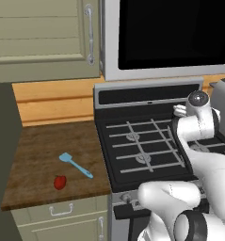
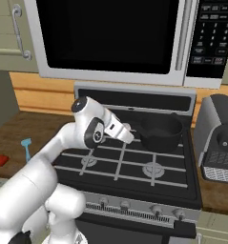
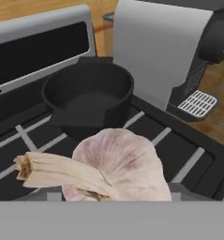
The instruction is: Put the bell pepper and garlic in the pot. Retrieve the spatula and lightly stir the vegetables in the pot.
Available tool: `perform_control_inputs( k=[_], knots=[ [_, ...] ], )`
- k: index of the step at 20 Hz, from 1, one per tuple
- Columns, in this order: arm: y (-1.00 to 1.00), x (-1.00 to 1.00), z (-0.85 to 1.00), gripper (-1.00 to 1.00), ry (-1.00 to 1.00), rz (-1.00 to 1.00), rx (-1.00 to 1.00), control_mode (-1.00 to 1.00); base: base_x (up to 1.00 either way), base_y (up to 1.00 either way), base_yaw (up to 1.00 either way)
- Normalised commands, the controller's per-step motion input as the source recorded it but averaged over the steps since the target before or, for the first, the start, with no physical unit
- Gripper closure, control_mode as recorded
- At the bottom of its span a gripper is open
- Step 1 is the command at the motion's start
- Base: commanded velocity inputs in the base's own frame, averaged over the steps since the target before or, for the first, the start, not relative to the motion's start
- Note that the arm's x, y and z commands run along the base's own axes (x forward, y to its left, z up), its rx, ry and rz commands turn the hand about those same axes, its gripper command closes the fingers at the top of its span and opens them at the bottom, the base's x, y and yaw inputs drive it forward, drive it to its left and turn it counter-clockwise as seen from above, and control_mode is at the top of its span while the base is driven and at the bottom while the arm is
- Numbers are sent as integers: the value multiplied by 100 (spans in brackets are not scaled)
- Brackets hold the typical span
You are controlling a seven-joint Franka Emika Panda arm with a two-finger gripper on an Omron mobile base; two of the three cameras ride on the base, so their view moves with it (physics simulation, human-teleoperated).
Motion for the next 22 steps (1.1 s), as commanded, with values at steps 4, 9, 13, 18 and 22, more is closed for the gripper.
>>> perform_control_inputs(
  k=[4,9,13,18,22],
  knots=[
    [-85,56,0,100,3,-2,2,-100,0,0,0],
    [-58,72,0,100,1,0,5,-100,0,0,0],
    [-44,70,-10,100,0,5,1,-100,0,0,0],
    [-28,61,-33,100,4,10,0,-100,0,0,0],
    [-17,48,-38,100,5,13,0,-100,0,0,0]
  ],
)
